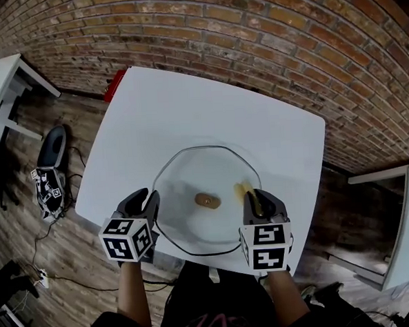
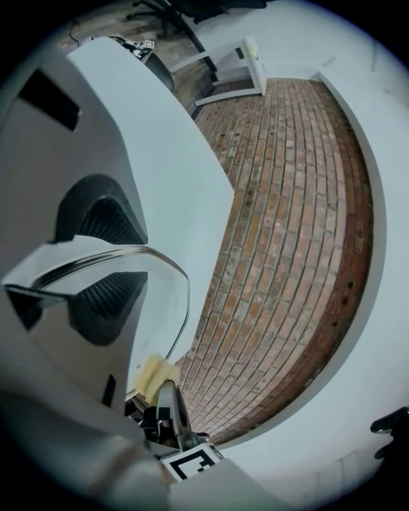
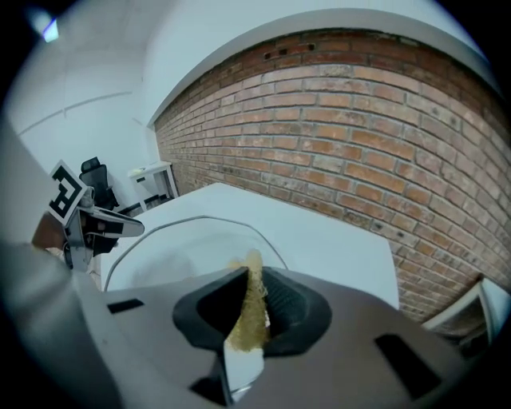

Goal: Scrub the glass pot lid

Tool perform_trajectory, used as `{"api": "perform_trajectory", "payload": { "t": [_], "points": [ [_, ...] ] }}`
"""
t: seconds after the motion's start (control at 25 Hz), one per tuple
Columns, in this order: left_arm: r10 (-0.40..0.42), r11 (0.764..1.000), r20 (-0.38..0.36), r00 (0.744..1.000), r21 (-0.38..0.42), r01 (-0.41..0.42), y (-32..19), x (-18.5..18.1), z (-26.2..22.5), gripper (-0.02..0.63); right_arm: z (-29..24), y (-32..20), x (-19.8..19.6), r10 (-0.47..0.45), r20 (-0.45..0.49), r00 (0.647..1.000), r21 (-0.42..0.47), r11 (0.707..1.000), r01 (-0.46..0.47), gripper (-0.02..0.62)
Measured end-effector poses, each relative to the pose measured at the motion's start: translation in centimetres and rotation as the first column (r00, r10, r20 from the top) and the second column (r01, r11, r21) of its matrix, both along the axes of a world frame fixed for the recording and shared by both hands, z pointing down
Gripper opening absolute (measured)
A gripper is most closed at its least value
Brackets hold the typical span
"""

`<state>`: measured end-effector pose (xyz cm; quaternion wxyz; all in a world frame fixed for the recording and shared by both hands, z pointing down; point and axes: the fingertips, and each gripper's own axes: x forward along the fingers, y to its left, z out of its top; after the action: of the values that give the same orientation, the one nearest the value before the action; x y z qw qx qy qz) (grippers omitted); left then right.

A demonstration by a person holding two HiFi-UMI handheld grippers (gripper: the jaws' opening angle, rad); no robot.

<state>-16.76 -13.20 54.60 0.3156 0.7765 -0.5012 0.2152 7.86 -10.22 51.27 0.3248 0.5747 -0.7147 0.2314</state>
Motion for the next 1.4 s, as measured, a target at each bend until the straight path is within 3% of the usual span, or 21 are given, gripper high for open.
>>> {"api": "perform_trajectory", "payload": {
  "t": [0.4, 0.68, 1.16, 1.4],
  "points": [
    [0.042, 0.988, 0.005, 0.999, 0.146, -0.043, -1.2, 2.0, -6.6, 0.067, -6.9, -1.5, -1.1, -0.018, 0.112, 0.994, 0.211, 0.977, -0.006, 0.057],
    [0.08, 0.958, 0.012, 0.997, 0.275, -0.08, -2.9, 4.3, -12.5, 0.044, -12.6, -2.7, -0.6, -0.033, 0.141, 0.989, 0.364, 0.931, -0.021, 0.057],
    [0.134, 0.853, 0.031, 0.99, 0.504, -0.132, -5.0, 7.9, -24.2, 0.028, -24.0, -3.3, 0.7, -0.038, 0.14, 0.989, 0.608, 0.792, -0.056, 0.057],
    [0.146, 0.769, 0.043, 0.988, 0.624, -0.14, -5.0, 9.1, -30.3, 0.025, -29.0, -3.0, 1.1, -0.04, 0.147, 0.988, 0.701, 0.709, -0.076, 0.055]
  ]
}}
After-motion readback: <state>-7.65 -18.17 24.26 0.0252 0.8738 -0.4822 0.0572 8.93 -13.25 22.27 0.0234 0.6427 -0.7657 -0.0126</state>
